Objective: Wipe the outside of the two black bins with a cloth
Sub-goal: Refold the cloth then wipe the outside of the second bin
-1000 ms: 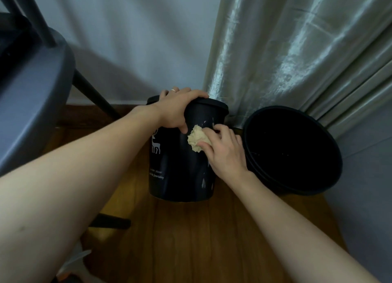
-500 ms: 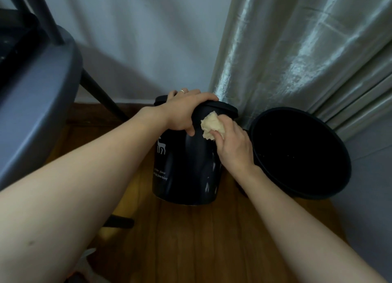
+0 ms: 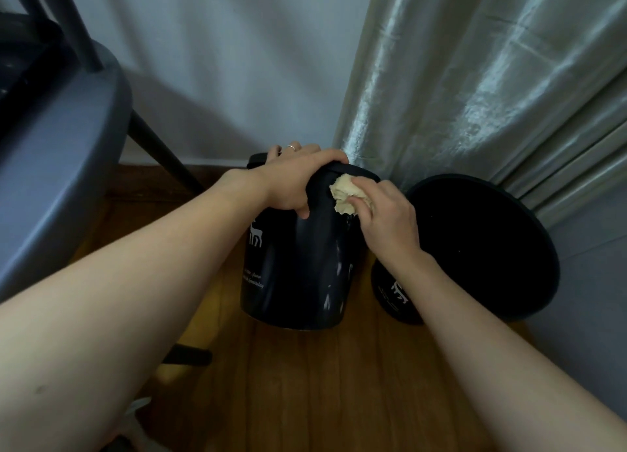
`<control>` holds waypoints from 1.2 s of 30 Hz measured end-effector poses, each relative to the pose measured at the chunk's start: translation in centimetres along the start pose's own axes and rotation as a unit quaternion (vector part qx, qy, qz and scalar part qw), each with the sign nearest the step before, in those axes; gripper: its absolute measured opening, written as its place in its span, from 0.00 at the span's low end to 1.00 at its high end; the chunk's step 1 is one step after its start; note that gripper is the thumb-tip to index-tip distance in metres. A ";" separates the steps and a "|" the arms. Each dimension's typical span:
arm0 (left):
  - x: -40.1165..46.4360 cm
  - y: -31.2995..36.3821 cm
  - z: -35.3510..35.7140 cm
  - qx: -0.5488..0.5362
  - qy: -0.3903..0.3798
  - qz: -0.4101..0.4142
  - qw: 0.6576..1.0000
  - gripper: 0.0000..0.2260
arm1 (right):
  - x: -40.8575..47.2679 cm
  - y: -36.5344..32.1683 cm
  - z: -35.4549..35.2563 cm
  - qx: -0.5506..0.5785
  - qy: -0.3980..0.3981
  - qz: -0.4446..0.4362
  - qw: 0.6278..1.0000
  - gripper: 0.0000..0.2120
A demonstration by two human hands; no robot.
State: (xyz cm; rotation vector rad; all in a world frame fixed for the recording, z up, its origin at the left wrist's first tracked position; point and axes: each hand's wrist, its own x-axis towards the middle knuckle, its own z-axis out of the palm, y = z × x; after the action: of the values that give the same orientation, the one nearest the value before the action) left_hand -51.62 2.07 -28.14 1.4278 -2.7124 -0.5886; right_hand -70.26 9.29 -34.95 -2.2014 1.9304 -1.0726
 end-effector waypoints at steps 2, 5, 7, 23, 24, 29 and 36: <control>0.1 0.6 0.3 0.016 0.000 -0.004 1.000 0.46 | 0.0 0.1 0.0 0.014 -0.007 0.006 1.000 0.14; 0.2 0.8 0.6 0.005 0.016 -0.001 1.000 0.46 | -0.1 0.3 -0.2 0.019 -0.006 -0.001 1.000 0.15; 0.2 0.3 0.6 -0.032 0.029 0.001 0.999 0.45 | -0.2 0.4 -0.2 0.020 -0.012 -0.012 1.000 0.15; 0.4 -0.4 0.9 -0.046 0.023 -0.001 0.999 0.46 | -0.8 0.4 -0.4 0.005 -0.063 -0.034 0.997 0.21; 0.4 -0.5 1.0 -0.042 0.014 -0.002 0.999 0.47 | -1.1 0.4 -0.3 -0.003 -0.072 -0.048 0.996 0.22; 0.2 -0.7 1.2 -0.040 -0.002 0.004 0.999 0.47 | -1.7 0.7 -0.2 -0.026 -0.073 -0.088 0.993 0.20; 0.2 -0.6 0.4 -0.026 0.012 0.023 0.999 0.44 | -1.0 0.2 -0.8 -0.039 -0.054 -0.057 0.996 0.20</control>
State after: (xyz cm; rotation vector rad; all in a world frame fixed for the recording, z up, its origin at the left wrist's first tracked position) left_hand -51.33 1.74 -28.77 1.3488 -2.6834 -0.6308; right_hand -70.83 10.38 -34.93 -2.3838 1.8534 -0.8833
